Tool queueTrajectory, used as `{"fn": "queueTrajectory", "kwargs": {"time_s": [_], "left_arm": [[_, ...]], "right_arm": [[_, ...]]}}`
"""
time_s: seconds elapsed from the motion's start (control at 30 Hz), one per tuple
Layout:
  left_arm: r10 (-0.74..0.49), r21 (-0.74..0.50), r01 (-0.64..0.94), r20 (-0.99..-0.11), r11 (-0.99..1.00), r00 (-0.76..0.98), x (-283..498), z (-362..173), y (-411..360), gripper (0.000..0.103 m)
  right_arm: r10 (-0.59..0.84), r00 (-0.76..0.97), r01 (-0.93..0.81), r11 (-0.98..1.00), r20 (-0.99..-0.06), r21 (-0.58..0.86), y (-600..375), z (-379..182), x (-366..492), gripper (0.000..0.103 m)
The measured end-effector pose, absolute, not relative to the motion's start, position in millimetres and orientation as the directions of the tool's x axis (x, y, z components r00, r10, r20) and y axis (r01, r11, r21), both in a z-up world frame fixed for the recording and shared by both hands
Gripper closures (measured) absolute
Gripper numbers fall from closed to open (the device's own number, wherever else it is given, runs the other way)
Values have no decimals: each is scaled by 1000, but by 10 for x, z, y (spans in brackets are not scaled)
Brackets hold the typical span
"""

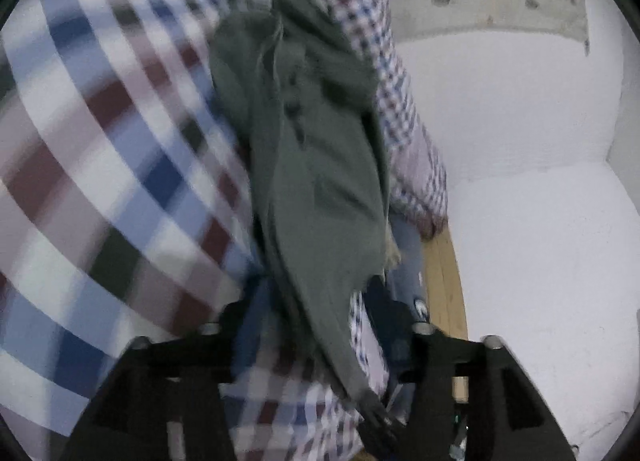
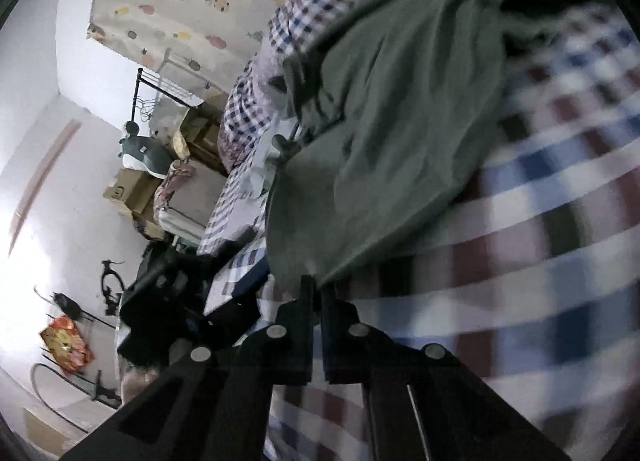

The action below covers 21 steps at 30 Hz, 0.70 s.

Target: Fold clothes

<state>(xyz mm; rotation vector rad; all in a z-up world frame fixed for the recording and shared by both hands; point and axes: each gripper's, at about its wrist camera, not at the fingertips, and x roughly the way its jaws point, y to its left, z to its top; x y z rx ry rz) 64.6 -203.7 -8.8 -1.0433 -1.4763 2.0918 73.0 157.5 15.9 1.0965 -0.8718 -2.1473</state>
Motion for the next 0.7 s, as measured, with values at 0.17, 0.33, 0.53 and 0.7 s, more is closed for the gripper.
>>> {"fn": "queueTrajectory", "kwargs": {"time_s": [0.17,0.33,0.53,0.7], "left_arm": [[587,-884,169,-421,-436,-692,662,-58,-2293,42],[519,-832,231,-506,-504,-689,606,-70,-2291,42],[506,-804,216,-532,-555,-679,425,-120,-2268,42],[511,-784,181,-541,-594,-668,210,-149,-2218,42]], "right_arm": [[-619,-618,93,-670,-485,737,2387,412,1016,102],[-493,-697,-31,-705,-521,708,3076,484,1164,103],[-425,-720,-102,-716,-548,690,3465,401,1195,103],[-367,-736,-161,-721,-569,674,3789,332,1221,103]]}}
